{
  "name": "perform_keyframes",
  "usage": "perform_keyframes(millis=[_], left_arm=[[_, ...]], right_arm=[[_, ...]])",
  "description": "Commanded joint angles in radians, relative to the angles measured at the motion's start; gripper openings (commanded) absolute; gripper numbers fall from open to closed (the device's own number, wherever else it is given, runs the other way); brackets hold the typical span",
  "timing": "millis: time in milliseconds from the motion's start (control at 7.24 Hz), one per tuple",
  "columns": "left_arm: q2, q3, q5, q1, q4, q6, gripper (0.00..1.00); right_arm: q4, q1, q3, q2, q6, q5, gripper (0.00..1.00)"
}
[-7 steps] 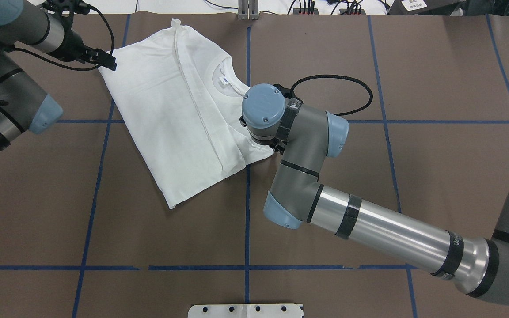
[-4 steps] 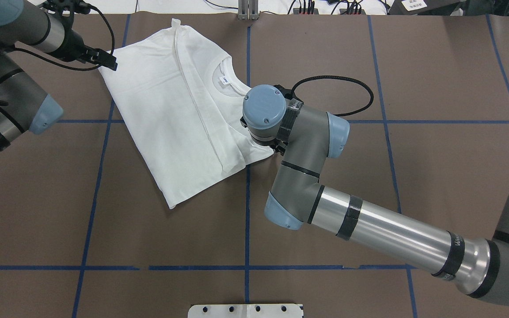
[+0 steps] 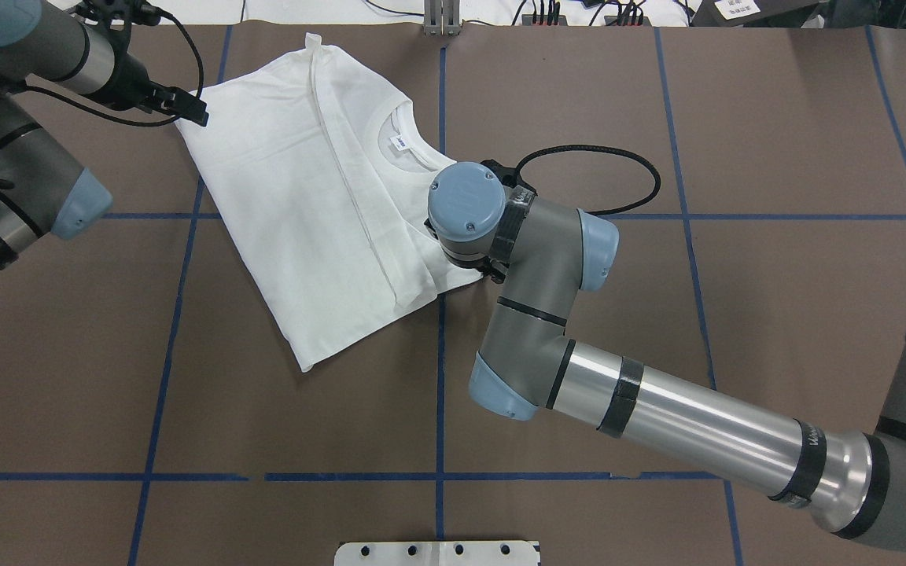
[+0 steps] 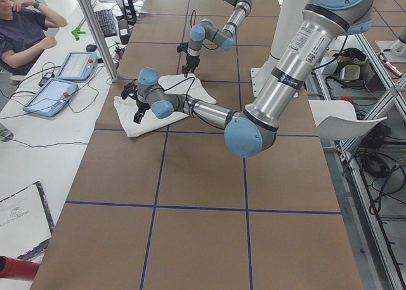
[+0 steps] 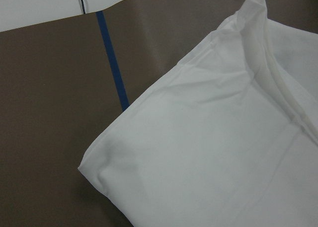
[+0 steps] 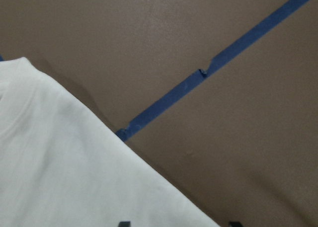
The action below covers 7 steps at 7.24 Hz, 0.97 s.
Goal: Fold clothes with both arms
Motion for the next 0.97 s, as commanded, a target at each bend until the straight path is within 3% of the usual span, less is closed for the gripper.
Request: perform_keyframes(millis=[0,276,690,828], left_arm=[[-0.001,0.0,0.0,0.0,0.0,0.001,1.0],[-0.001,-0.001,0.0,0.0,0.0,-0.001,1.0],[0.0,-0.004,0.0,0.0,0.0,-0.002,1.0],[0.0,-0.006,0.0,0.0,0.0,-0.002,1.0]], right_arm=[[-0.001,-0.003,0.009,-0.005,0.0,-0.001,0.49],[-0.026,-0.003,0.042,-0.022,-0.003,-0.009,0.45],[-0.033,-0.017,0.042,-0.022,-0.002,-0.036,0.04],[-0.034,-0.017,0.044,-0.019,-0.003,-0.036,0.03]])
